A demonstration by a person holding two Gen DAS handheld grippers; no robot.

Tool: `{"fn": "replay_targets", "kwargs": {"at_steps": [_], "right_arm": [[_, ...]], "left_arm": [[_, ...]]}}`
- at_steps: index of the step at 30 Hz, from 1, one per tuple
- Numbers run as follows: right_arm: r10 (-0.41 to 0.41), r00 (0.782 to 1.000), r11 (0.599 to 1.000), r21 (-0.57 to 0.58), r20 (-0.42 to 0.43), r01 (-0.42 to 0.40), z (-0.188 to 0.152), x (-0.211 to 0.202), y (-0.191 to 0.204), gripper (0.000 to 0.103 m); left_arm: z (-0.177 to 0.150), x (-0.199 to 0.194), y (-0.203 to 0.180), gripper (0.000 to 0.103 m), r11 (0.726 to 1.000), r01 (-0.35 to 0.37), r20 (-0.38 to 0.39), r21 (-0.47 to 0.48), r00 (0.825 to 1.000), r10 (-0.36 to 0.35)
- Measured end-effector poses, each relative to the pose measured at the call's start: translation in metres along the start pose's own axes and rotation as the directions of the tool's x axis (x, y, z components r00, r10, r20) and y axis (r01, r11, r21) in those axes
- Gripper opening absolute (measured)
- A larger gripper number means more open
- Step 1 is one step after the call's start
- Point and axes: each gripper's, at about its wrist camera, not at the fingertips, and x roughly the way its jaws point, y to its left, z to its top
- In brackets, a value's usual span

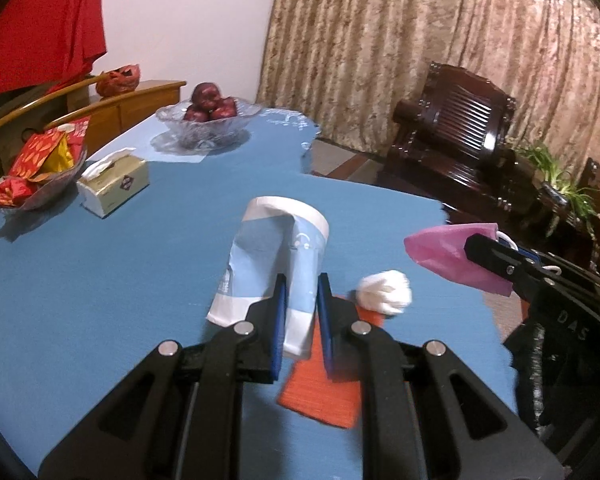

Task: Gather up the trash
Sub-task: 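Grasp the white paper cup with the left tool while the right tool grasps the pink bag, then carry the paper cup and pink bag over the bin and open both tools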

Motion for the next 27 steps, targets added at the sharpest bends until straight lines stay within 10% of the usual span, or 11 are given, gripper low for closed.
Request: {"fn": "replay_targets", "kwargs": {"at_steps": [27], "right_arm": [[-0.302,0.951,0.945,0.146,0.061,0.291,-0.061,-0.178,-0.119,0.012]], "left_arm": [[-0.045,-0.037,-0.193,0.014,0.941,0.290,-0.042,0.177,0.957,-0.287]]}}
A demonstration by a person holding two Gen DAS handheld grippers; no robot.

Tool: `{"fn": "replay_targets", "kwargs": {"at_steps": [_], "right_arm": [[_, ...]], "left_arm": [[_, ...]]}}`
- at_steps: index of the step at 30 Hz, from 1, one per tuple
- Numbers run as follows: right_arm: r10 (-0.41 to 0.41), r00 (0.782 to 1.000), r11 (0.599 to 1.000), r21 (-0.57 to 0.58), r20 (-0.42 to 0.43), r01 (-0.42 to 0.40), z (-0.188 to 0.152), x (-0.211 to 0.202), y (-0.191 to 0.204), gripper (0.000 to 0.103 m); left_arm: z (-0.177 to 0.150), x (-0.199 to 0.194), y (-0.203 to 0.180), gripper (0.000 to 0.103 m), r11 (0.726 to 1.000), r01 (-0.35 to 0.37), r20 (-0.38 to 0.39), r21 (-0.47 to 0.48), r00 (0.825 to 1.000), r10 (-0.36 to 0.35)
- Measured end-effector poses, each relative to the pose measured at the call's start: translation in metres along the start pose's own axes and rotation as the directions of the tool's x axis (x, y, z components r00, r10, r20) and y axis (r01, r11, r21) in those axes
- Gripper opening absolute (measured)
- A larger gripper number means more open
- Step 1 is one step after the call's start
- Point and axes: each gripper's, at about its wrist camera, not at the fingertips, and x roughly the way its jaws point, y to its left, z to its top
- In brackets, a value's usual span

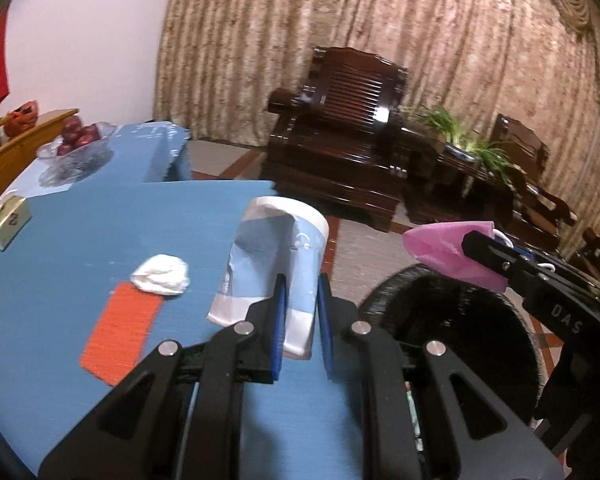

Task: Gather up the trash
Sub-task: 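Carry the paper cup and pink bag over the bin and open both tools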

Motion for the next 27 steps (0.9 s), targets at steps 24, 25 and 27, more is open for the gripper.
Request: {"fn": "replay_targets", "kwargs": {"at_steps": [24,25,27], "right_arm": [[-0.249,0.966,0.963,0.091,-0.072,0.255,-0.048,-0.051,-0.112,0.012],[-0.252,0.965,0.961,0.095,-0.075,0.258,-0.049,-0.051,-0.112,0.012],[-0.256,0.963,0.960,0.100,-0.083,0.263,-0.053,-0.051,-0.117,0.013]], "left_arm": [[-0.032,0.038,-0.138,0.014,0.956,0.238,-0.114,0.174,0.969,-0.221],[-0.033,0.040,-0.140,0.014,0.954,0.241,-0.119,0.177,0.968,-0.222],[-0.036,0.044,-0.144,0.014,0.952,0.245,-0.129,0.184,0.966,-0.223]]}}
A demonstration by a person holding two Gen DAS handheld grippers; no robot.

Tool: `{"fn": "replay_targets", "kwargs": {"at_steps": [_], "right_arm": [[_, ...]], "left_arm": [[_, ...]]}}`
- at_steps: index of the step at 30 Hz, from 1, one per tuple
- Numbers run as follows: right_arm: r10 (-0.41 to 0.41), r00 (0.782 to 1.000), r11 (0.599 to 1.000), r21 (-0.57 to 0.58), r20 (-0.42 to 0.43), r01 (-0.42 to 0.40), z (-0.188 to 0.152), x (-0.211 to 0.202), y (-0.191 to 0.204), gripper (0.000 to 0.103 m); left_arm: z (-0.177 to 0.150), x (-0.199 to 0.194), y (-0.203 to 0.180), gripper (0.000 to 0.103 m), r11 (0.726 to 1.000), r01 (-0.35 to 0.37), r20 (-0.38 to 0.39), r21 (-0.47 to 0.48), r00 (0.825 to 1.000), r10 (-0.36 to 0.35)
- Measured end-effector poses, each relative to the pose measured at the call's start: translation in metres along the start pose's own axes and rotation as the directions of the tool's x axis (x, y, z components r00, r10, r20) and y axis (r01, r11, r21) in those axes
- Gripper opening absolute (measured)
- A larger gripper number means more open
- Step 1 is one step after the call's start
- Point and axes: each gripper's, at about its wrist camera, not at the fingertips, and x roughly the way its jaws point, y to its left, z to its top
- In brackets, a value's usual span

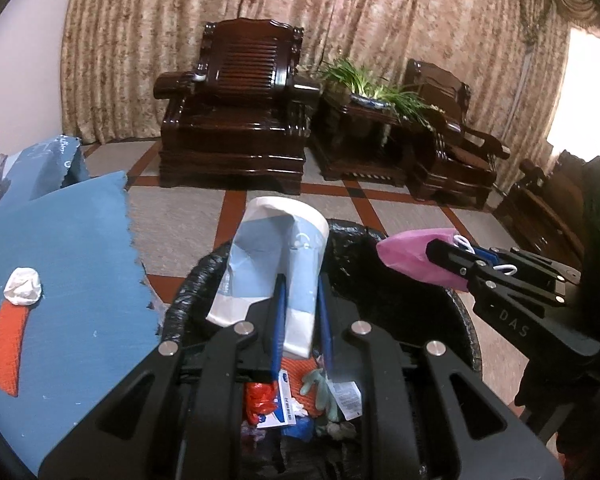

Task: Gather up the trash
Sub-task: 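Carry the paper cup and pink bag over the bin and open both tools, then move both tools back over the table toward the orange net and tissue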

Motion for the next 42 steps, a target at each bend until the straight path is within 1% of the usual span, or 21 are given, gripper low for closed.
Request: {"fn": "replay_targets", "kwargs": {"at_steps": [4,7,8,9,10,11,12,13,14,15,16,17,20,23,29,34,35,38,39,42], "right_arm": [[-0.009,1.000,1.000,0.009,-0.012,0.009,-0.004,0.004,-0.007,0.014],[-0.019,1.000,1.000,0.013,-0.021,0.019,-0.005,0.008,-0.013,0.020],[-0.023,0.999,1.000,0.011,-0.028,0.023,-0.006,0.010,-0.013,0.027],[-0.029,0.999,1.000,0.010,-0.030,0.029,-0.008,0.010,-0.015,0.040],[-0.033,0.999,0.999,0.010,-0.030,0.033,-0.009,0.010,-0.015,0.046],[-0.037,0.999,0.999,0.011,-0.030,0.037,-0.010,0.011,-0.015,0.055],[-0.041,0.999,0.999,0.011,-0.029,0.041,-0.011,0.011,-0.016,0.064],[-0.046,0.999,0.999,0.011,-0.029,0.046,-0.012,0.010,-0.016,0.071],[-0.054,0.998,0.999,0.008,-0.028,0.054,-0.013,0.010,-0.015,0.083],[-0.063,0.998,0.998,0.005,-0.023,0.063,-0.013,0.009,-0.014,0.088],[-0.064,0.998,0.998,0.003,-0.020,0.064,-0.014,0.009,-0.014,0.092],[-0.061,0.998,0.998,-0.001,-0.020,0.061,-0.013,0.009,-0.012,0.098],[-0.042,0.999,0.999,-0.007,-0.023,0.041,-0.012,0.010,-0.007,0.097],[-0.019,1.000,1.000,-0.017,-0.019,0.019,-0.011,0.011,0.004,0.097],[0.054,0.999,0.997,-0.047,-0.010,-0.054,-0.001,0.019,0.043,0.097],[0.130,0.992,0.987,-0.097,-0.006,-0.130,0.008,0.026,0.090,0.097],[0.143,0.990,0.984,-0.106,-0.006,-0.143,0.009,0.028,0.098,0.097],[0.183,0.983,0.975,-0.130,-0.009,-0.183,0.013,0.034,0.125,0.097],[0.200,0.980,0.970,-0.138,-0.012,-0.200,0.014,0.036,0.136,0.097],[0.239,0.971,0.957,-0.163,-0.017,-0.238,0.016,0.043,0.163,0.097]], "left_arm": [[-0.003,0.011,-0.003,0.016,1.000,0.016,-0.025,0.007,1.000,-0.015],[-0.005,0.014,-0.003,0.022,1.000,0.029,-0.039,0.005,0.999,-0.029],[-0.005,0.015,-0.003,0.024,1.000,0.029,-0.042,0.004,0.999,-0.029],[-0.006,0.016,-0.001,0.027,1.000,0.029,-0.044,0.003,0.999,-0.028],[-0.007,0.016,0.001,0.038,1.000,0.030,-0.046,-0.002,0.999,-0.030],[-0.008,0.015,0.004,0.046,1.000,0.026,-0.042,-0.009,0.999,-0.027],[-0.008,0.015,0.006,0.050,1.000,0.021,-0.038,-0.015,0.999,-0.021],[-0.009,0.014,0.008,0.056,1.000,0.017,-0.036,-0.018,0.999,-0.018],[-0.010,0.012,0.012,0.061,1.000,0.006,-0.032,-0.023,0.999,-0.007],[-0.009,0.011,0.015,0.064,1.000,-0.002,-0.030,-0.026,1.000,0.002],[-0.009,0.009,0.018,0.069,1.000,-0.011,-0.026,-0.029,1.000,0.010],[-0.008,0.006,0.022,0.074,0.999,-0.021,-0.021,-0.031,1.000,0.020],[-0.008,-0.006,0.041,0.084,0.996,-0.077,-0.001,-0.052,0.997,0.077],[-0.008,-0.017,0.059,0.087,0.990,-0.123,0.010,-0.071,0.992,0.124],[-0.015,-0.048,0.107,0.089,0.965,-0.225,0.025,-0.137,0.973,0.230],[-0.023,-0.076,0.152,0.089,0.927,-0.326,0.029,-0.183,0.941,0.337],[-0.025,-0.082,0.164,0.089,0.916,-0.351,0.027,-0.195,0.932,0.362],[-0.031,-0.095,0.186,0.089,0.891,-0.400,0.021,-0.214,0.910,0.413],[-0.035,-0.101,0.199,0.089,0.878,-0.423,0.013,-0.223,0.900,0.436],[-0.043,-0.112,0.226,0.089,0.851,-0.467,-0.006,-0.241,0.877,0.480]]}}
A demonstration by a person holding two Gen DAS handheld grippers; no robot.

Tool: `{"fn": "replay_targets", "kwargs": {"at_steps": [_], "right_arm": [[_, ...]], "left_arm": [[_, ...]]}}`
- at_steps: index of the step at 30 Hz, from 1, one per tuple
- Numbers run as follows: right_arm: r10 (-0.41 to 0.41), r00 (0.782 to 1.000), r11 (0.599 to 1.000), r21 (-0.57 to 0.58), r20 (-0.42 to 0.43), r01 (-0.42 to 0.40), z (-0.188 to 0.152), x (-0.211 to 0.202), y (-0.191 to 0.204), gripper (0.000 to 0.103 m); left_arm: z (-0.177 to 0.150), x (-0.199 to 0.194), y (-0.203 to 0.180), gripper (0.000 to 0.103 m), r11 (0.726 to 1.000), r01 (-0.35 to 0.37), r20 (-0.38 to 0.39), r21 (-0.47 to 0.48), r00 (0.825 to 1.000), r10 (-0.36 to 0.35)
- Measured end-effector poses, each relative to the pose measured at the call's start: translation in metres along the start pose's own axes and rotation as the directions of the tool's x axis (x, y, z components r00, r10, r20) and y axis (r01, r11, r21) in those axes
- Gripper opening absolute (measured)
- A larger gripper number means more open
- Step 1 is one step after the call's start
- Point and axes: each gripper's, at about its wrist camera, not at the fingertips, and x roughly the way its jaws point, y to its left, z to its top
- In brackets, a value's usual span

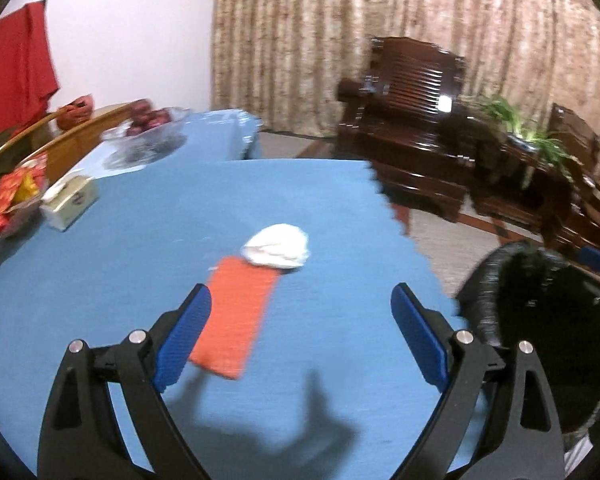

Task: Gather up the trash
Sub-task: 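Move both tools back over the table toward the orange net and tissue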

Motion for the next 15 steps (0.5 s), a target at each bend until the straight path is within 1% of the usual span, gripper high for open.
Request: {"fn": "replay_targets", "kwargs": {"at_steps": [3,6,10,15], "right_arm": [[0.040,0.999,0.999,-0.023,-0.001,-0.040,0.006,0.015,0.024,0.097],[0.074,0.997,0.996,-0.043,-0.006,-0.074,0.013,0.032,0.046,0.097],[0.103,0.995,0.993,-0.056,-0.014,-0.103,0.020,0.052,0.066,0.097],[0.117,0.992,0.991,-0.067,-0.036,-0.119,0.024,0.079,0.083,0.097]], "left_arm": [[0.000,0.006,0.024,0.089,0.999,-0.040,-0.013,-0.010,0.999,0.039],[0.000,0.014,0.043,0.088,0.998,-0.062,-0.026,-0.020,0.998,0.061],[-0.005,0.024,0.060,0.088,0.997,-0.074,-0.046,-0.037,0.996,0.072],[-0.012,0.047,0.072,0.088,0.995,-0.073,-0.095,-0.071,0.993,0.066]]}}
